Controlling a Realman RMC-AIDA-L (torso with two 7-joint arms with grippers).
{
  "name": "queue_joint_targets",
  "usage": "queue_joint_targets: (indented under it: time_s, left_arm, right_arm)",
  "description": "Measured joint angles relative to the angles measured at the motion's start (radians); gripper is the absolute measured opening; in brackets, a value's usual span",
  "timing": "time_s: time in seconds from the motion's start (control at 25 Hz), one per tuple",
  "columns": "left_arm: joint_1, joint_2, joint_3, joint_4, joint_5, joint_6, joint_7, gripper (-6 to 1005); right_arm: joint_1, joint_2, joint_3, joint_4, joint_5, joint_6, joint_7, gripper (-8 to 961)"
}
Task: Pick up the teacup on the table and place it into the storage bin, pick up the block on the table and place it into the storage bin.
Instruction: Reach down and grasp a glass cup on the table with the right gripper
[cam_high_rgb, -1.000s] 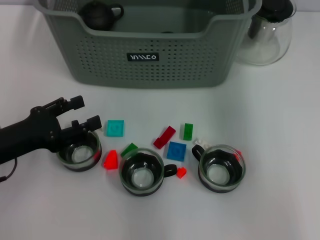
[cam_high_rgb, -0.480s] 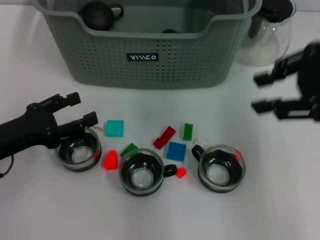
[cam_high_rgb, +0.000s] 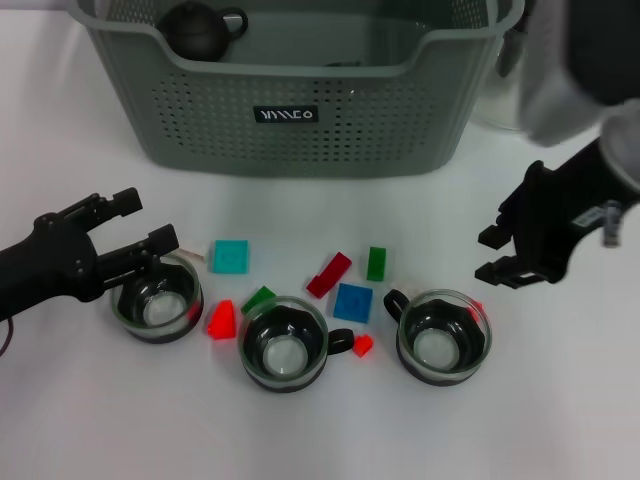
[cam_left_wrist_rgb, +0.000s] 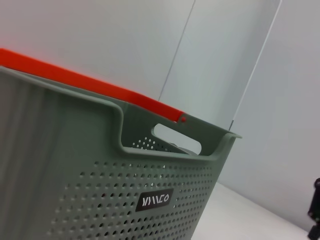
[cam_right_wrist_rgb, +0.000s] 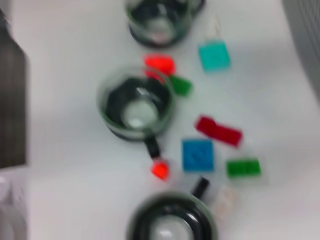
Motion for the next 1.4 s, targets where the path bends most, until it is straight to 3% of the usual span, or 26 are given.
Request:
queue_joint_targets:
  time_s: [0.32, 0.92, 1.24, 1.4]
  left_arm:
    - [-0.001, 0.0, -0.001, -0.001, 0.001, -0.012, 0.003, 845]
    - [-0.008, -0.001, 0.007, -0.008, 0.0, -0.046, 0.004, 845]
    - [-0.008, 0.0, 0.006, -0.008, 0.0, -0.043, 0.002, 845]
    - [-0.008, 0.0, 0.007, -0.008, 0.0, -0.043, 0.002, 845]
  right_arm:
    - [0.064, 0.004, -0.077, 0.201, -0.025, 0.121, 0.041, 380]
    - [0.101, 0.006, -0.108, 0.461, 0.029, 0.289, 0.034, 382]
    - [0.101, 0.003, -0.117, 0.495, 0.07, 0.333, 0.057, 381]
    - [0.102, 0.0, -0.094, 0.493, 0.073, 0.311, 0.064, 283]
